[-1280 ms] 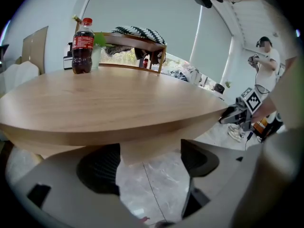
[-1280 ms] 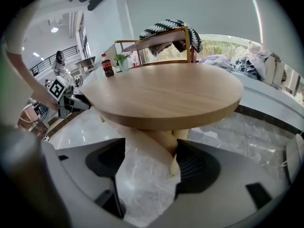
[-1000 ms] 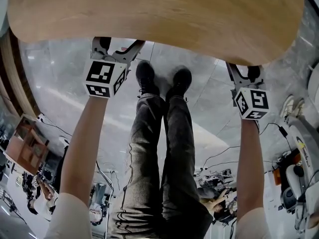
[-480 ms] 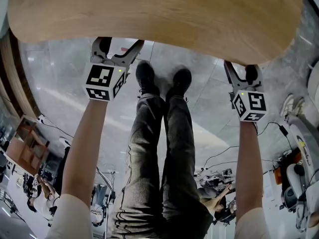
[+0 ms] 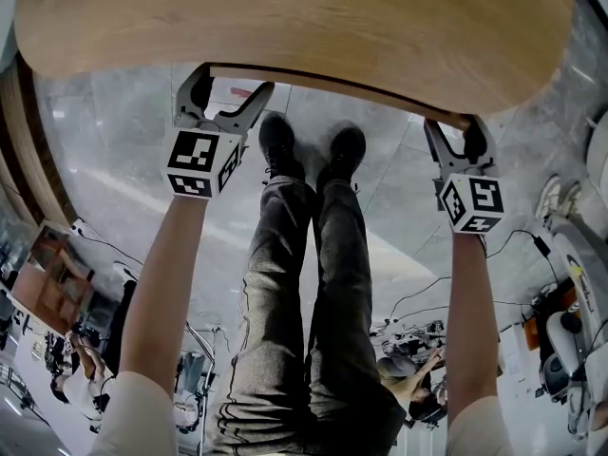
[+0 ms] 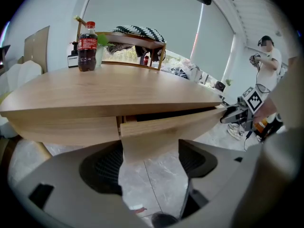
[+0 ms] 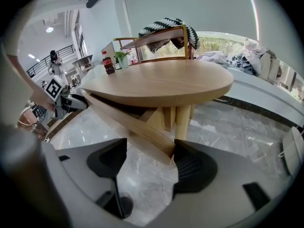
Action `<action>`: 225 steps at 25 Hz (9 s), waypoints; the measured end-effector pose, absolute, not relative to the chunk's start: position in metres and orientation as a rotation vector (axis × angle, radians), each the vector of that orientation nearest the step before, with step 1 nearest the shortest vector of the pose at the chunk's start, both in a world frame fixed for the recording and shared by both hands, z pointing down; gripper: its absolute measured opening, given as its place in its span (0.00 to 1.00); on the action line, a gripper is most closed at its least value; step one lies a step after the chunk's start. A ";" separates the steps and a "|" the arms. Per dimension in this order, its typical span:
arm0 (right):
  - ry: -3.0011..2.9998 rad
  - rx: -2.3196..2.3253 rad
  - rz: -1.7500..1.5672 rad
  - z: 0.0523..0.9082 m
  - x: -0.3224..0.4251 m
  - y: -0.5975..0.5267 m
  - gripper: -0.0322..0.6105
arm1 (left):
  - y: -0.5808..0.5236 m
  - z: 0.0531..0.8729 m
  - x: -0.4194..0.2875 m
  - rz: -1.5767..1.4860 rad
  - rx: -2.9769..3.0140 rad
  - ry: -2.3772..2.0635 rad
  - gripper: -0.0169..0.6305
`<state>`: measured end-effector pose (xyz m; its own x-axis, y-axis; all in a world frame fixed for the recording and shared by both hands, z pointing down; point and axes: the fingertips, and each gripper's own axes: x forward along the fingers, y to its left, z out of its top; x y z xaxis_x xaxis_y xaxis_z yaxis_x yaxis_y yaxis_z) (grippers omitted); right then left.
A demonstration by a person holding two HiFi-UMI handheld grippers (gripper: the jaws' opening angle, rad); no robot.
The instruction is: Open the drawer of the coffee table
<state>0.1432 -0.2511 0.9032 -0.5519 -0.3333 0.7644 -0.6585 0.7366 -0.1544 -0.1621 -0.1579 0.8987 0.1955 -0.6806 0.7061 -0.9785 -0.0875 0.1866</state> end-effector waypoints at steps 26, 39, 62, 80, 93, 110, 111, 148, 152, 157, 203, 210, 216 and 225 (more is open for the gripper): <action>-2.178 0.795 0.605 0.900 0.156 -0.220 0.56 | -0.123 0.896 -0.148 0.581 1.796 -1.572 0.62; -2.160 0.795 0.622 0.897 0.160 -0.191 0.56 | -0.096 0.893 -0.144 0.580 1.782 -1.570 0.62; -2.125 0.790 0.651 0.905 0.177 -0.142 0.56 | -0.047 0.901 -0.127 0.597 1.715 -1.551 0.62; -2.110 0.754 0.630 0.925 0.180 -0.140 0.56 | -0.044 0.923 -0.123 0.624 1.699 -1.540 0.62; -2.053 0.731 0.652 0.921 0.184 -0.138 0.56 | -0.043 0.920 -0.126 0.701 1.737 -1.477 0.62; -2.028 0.787 0.618 0.833 0.193 -0.123 0.53 | -0.038 0.820 -0.138 0.714 1.781 -1.488 0.61; -2.037 0.789 0.614 0.820 0.190 -0.124 0.50 | -0.041 0.807 -0.135 0.706 1.793 -1.484 0.59; -2.384 0.917 0.328 0.374 0.115 -0.147 0.11 | -0.061 0.347 -0.167 0.443 2.109 -1.571 0.08; -2.400 0.901 0.304 0.353 0.108 -0.131 0.11 | -0.046 0.329 -0.174 0.394 2.097 -1.573 0.08; -2.422 0.924 0.286 0.332 0.103 -0.119 0.10 | -0.042 0.314 -0.177 0.340 2.128 -1.539 0.07; -2.598 0.960 0.183 0.254 0.232 0.020 0.08 | 0.120 0.238 -0.086 0.237 2.139 -1.795 0.06; -2.614 0.951 0.167 0.249 0.242 0.046 0.08 | 0.159 0.233 -0.075 0.261 2.150 -1.794 0.06; -2.625 0.933 0.151 0.242 0.236 0.067 0.08 | 0.178 0.229 -0.079 0.251 2.160 -1.783 0.06; -2.607 1.014 0.144 0.230 0.221 0.088 0.08 | 0.194 0.221 -0.102 0.247 2.211 -1.724 0.06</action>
<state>0.2212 0.0884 0.2300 -0.6879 -0.6374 0.3471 -0.6717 0.7403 0.0284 -0.1017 0.1942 0.2214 0.2545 -0.9086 0.3311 -0.9651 -0.2164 0.1477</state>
